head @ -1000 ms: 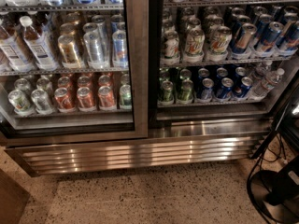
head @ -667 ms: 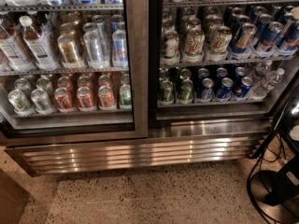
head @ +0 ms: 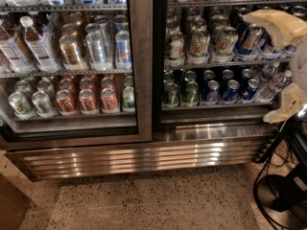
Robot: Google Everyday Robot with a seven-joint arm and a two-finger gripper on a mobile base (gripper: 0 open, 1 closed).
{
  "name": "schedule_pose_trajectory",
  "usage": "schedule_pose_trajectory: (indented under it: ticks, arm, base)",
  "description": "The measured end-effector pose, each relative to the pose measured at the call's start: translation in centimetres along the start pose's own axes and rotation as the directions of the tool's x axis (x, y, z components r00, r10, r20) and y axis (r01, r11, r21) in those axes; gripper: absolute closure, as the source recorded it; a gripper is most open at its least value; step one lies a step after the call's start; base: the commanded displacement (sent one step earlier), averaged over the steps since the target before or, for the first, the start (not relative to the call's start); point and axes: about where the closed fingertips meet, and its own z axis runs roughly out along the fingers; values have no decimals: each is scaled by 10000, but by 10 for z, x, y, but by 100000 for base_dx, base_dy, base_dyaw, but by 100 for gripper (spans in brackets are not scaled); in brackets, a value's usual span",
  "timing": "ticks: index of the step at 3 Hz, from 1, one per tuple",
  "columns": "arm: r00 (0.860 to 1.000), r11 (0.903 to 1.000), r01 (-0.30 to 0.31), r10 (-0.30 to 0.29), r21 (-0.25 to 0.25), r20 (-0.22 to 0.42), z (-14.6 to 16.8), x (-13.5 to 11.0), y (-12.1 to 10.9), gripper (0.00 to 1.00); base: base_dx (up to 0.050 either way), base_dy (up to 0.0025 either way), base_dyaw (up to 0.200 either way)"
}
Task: Open right fridge door
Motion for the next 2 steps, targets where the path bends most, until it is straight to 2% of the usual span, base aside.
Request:
schedule_pose_trajectory:
  ticks: [1, 2]
  arm:
    - [9918, 9983, 321, -380, -496, -1221, 41, -17, -3, 0]
    - [9707, 9986, 227, -336, -485, -2378, 66, -3, 6, 0]
  base:
    - [0, 0, 0]
    - [0, 0, 0]
